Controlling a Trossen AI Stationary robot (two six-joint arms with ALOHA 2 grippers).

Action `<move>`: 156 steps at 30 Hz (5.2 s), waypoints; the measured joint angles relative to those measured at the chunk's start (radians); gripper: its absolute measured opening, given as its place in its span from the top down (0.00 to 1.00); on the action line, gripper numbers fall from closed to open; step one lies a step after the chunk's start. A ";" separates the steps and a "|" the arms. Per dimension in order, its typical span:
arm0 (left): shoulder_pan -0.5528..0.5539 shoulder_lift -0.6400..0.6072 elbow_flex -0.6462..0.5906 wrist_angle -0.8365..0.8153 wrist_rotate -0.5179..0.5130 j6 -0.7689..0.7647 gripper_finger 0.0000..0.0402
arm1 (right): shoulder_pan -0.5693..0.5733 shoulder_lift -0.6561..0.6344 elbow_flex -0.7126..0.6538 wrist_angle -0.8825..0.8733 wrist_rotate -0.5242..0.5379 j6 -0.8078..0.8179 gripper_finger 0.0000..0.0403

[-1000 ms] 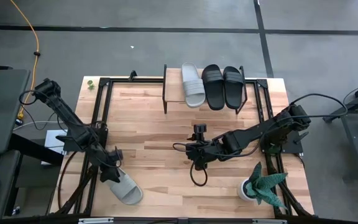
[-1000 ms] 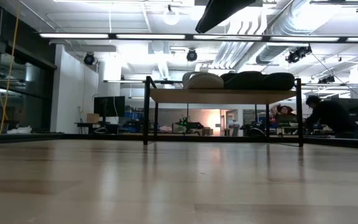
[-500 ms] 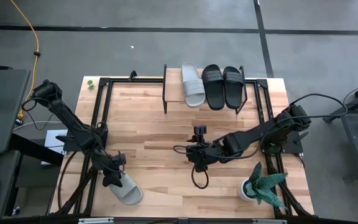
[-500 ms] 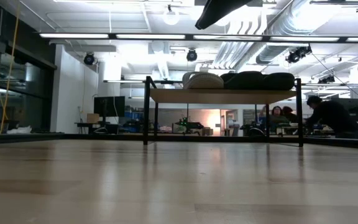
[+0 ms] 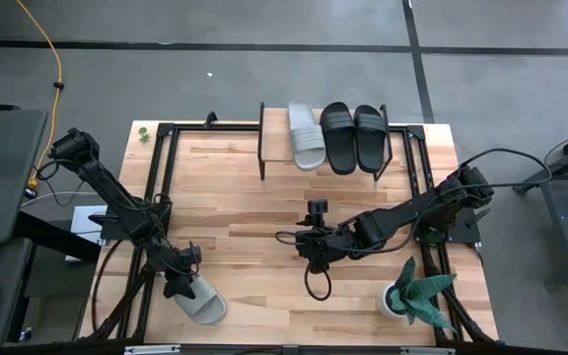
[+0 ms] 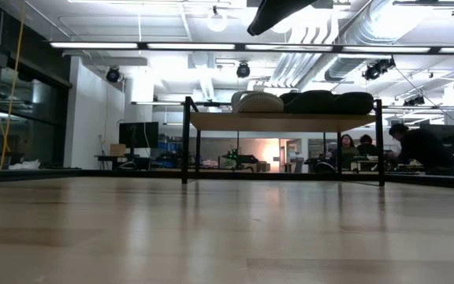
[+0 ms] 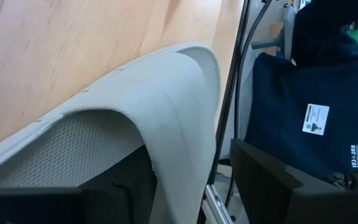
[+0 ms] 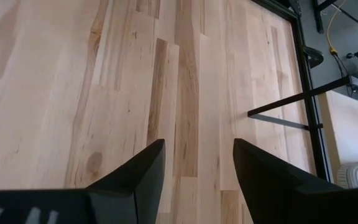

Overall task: Pick and place slides into the shelf
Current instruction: Put the gray slipper on the shelf

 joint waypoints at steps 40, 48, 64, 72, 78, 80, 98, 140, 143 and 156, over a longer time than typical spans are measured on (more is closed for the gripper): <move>0.004 0.002 0.022 0.106 -0.100 0.105 0.99 | 0.060 0.013 0.000 0.122 0.155 -0.211 0.55; 0.112 0.000 0.148 0.069 -0.033 0.251 0.99 | 0.084 0.099 0.000 0.165 0.266 -0.348 0.55; 0.421 0.000 0.540 -0.391 0.079 0.647 1.00 | 0.172 0.111 0.000 0.214 0.446 -0.504 0.51; 0.580 0.000 0.584 -0.433 0.170 0.699 0.99 | 0.180 0.111 0.000 0.279 0.489 -0.645 0.44; 0.686 0.000 0.584 -0.433 0.252 0.705 0.99 | 0.198 0.111 0.000 0.345 0.500 -0.813 0.43; 0.713 0.000 0.584 -0.426 0.278 0.707 0.99 | 0.204 0.111 0.000 0.354 0.470 -0.829 0.43; 0.768 0.001 0.584 -0.353 0.384 0.652 0.99 | 0.209 0.117 0.000 0.393 0.388 -0.900 0.43; 0.768 0.030 0.584 -0.344 0.377 0.647 0.99 | 0.173 0.203 0.000 0.630 0.397 -0.997 0.62; 0.768 0.030 0.584 -0.344 0.377 0.647 0.99 | 0.173 0.203 0.000 0.627 0.378 -0.985 0.74; 0.768 0.030 0.584 -0.345 0.366 0.694 0.99 | 0.174 0.203 0.000 0.627 0.369 -0.947 0.98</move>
